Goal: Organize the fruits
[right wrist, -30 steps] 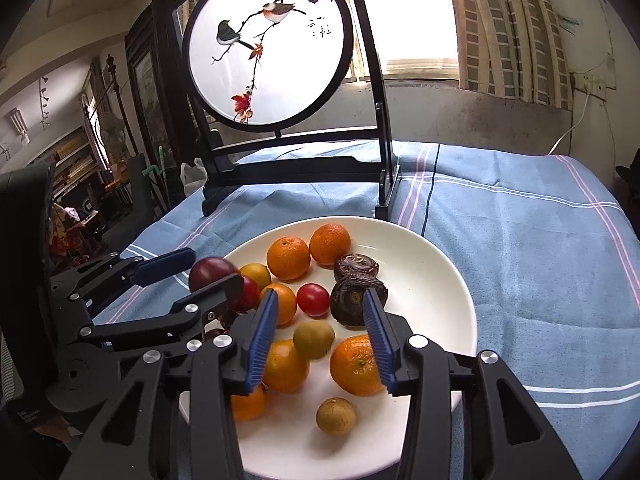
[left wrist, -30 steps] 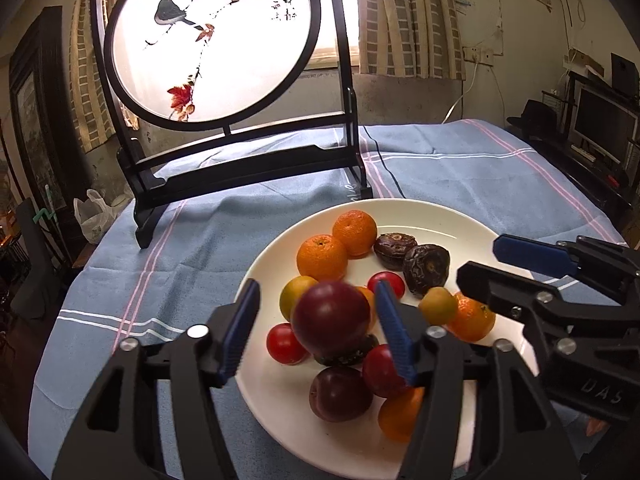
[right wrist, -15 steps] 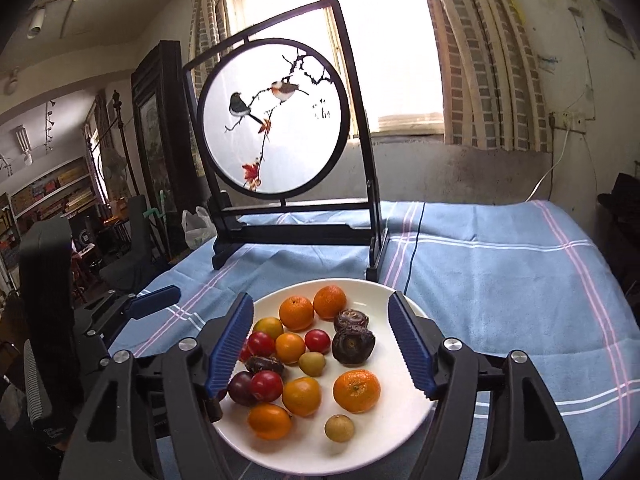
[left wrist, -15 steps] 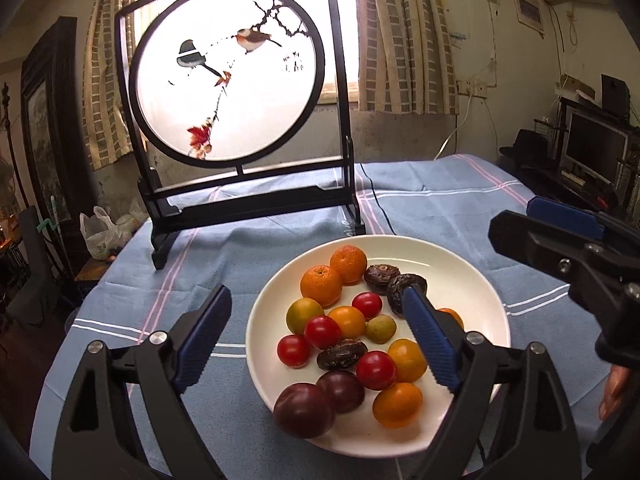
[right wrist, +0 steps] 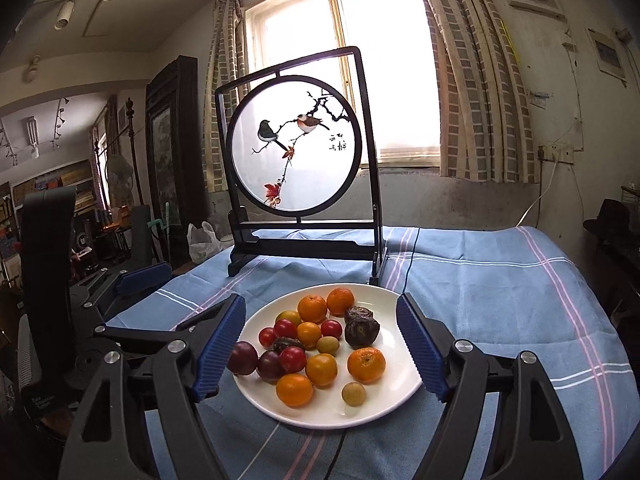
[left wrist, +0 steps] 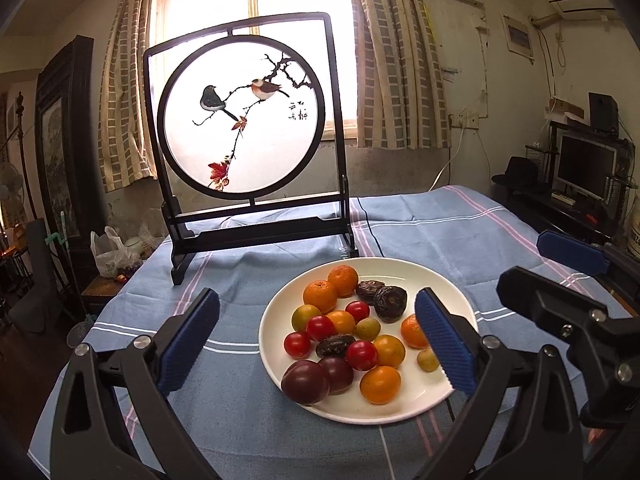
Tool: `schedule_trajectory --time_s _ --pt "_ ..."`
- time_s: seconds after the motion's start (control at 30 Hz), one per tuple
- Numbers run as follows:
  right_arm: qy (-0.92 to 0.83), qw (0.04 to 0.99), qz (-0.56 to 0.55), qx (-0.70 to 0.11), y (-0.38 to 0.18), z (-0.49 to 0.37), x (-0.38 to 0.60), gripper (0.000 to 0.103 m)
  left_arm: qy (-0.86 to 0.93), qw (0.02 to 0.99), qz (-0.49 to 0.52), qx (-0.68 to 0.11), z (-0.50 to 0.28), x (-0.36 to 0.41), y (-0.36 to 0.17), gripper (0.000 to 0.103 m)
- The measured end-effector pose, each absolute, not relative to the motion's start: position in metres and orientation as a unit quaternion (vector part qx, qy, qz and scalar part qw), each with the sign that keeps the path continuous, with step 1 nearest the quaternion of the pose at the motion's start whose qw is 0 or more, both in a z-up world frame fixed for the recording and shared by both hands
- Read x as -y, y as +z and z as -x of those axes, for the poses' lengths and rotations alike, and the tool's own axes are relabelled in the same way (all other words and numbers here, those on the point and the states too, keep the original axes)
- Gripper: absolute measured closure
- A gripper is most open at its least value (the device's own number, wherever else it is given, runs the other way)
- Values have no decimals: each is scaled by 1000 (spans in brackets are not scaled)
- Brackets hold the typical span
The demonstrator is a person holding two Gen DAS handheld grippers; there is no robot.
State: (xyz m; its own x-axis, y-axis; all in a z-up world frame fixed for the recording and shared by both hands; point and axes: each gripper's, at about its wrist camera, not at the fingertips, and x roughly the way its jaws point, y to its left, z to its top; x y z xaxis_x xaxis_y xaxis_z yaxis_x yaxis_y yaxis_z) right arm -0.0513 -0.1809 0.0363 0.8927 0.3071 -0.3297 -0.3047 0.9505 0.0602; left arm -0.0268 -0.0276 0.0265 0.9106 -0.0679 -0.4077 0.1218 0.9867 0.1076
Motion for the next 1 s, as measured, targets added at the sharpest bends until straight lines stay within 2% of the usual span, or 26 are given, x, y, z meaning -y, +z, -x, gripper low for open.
schedule_trajectory --time_s 0.33,1.0 --pt "141 968 -8 -207 15 33 183 22 -7 967 -70 -247 -3 13 -1 5" --pt "148 966 10 -212 8 33 172 21 4 965 -46 -259 -5 6 -4 5"
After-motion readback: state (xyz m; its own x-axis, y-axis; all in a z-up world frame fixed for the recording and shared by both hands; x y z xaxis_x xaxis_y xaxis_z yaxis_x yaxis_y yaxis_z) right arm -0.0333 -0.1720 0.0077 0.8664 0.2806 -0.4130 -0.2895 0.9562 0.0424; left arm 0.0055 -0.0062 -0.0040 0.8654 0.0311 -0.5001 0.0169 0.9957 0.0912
